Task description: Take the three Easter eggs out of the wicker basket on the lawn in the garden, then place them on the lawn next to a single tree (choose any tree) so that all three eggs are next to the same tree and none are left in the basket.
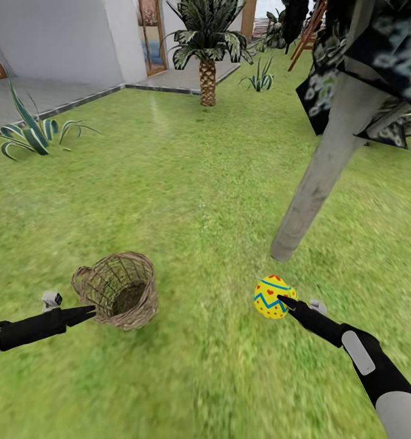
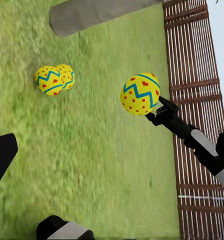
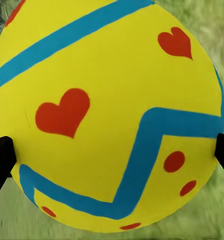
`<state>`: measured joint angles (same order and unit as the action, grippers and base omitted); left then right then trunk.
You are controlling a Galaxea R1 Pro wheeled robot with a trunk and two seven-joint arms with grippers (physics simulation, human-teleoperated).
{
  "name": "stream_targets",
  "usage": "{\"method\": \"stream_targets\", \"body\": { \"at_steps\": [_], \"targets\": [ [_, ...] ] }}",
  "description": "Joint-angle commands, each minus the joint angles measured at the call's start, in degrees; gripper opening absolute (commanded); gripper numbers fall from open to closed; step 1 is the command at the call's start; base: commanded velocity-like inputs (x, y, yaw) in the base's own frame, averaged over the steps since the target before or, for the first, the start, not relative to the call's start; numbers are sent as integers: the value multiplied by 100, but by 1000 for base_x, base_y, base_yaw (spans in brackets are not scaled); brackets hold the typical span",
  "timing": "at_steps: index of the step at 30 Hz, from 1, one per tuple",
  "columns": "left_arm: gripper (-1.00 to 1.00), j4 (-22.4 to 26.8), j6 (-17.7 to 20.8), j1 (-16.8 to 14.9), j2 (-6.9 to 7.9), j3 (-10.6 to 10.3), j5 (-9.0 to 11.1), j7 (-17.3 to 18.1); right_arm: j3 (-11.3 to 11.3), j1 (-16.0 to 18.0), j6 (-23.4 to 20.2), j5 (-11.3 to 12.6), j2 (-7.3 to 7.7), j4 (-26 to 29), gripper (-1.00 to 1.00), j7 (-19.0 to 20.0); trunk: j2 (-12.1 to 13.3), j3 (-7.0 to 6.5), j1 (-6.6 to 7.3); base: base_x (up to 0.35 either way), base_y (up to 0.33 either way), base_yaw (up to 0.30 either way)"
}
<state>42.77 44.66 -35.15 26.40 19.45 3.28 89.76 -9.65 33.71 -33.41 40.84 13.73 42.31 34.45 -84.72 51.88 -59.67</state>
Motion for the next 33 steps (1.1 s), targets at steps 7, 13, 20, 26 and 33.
{"method": "stream_targets", "body": {
  "at_steps": [7,13,20,26,33],
  "targets": [
    [100,1,66,-1,-196,-668,-65,24,-3,4,220,19,-6,-3,-100,-329,-2,-45,3,-231,-240,-218],
    [100,-5,61,-1,-815,-714,-201,-1725,11,4,236,21,-14,-3,-100,-1186,-2,-87,3,-212,-222,-218],
    [100,-5,67,-1,-1548,-712,-199,-5003,54,4,353,-40,-542,35,-100,-3501,-2,-136,3,-45,-48,-208],
    [100,-5,53,-1,-2025,-716,-180,-6805,603,-4,429,-625,-1026,72,-100,-4463,-2,-146,3,0,0,-44],
    [100,12,350,-1,-1958,-768,-171,-5287,662,-5,423,-696,-1116,76,-100,-4491,-2,-89,3,0,0,0]
  ]
}}
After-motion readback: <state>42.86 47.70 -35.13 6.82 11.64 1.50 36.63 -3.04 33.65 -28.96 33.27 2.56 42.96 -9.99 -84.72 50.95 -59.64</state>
